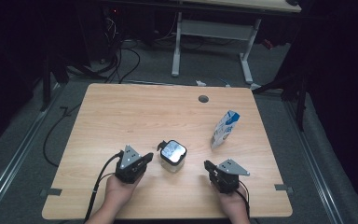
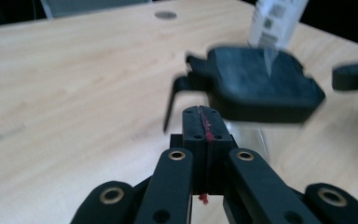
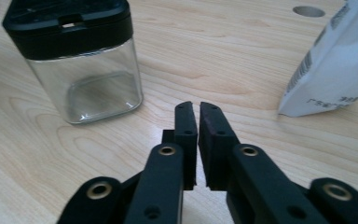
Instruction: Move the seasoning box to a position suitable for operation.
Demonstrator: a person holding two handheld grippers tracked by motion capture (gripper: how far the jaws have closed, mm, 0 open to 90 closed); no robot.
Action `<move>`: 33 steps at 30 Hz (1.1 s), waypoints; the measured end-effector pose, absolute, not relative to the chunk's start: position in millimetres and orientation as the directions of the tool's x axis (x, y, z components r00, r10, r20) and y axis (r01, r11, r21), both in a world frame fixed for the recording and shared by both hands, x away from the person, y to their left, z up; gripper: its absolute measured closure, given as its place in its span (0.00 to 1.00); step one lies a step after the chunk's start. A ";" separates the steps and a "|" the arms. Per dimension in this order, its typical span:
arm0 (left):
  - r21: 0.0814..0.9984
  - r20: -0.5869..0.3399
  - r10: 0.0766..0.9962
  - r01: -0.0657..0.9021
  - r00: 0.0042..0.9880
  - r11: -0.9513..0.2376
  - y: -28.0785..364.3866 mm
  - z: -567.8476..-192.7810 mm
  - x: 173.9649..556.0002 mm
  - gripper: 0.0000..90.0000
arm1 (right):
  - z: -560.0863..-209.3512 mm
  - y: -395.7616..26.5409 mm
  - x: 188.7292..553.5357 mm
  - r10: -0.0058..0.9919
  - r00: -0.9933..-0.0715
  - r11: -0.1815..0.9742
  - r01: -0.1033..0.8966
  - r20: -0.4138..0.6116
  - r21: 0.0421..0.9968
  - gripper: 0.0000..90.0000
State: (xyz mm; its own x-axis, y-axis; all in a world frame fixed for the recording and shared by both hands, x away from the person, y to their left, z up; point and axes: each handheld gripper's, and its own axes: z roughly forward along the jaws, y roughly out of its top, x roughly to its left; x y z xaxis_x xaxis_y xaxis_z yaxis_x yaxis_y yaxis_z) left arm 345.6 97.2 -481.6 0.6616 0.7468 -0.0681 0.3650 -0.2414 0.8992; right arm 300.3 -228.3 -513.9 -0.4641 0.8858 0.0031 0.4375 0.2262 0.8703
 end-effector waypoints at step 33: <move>0.895 -0.010 0.735 0.335 0.678 -0.296 59.0 -469.8 384.6 1.00 | -513.2 -226.0 298.1 0.853 -0.521 0.259 0.410 -0.008 0.874 0.97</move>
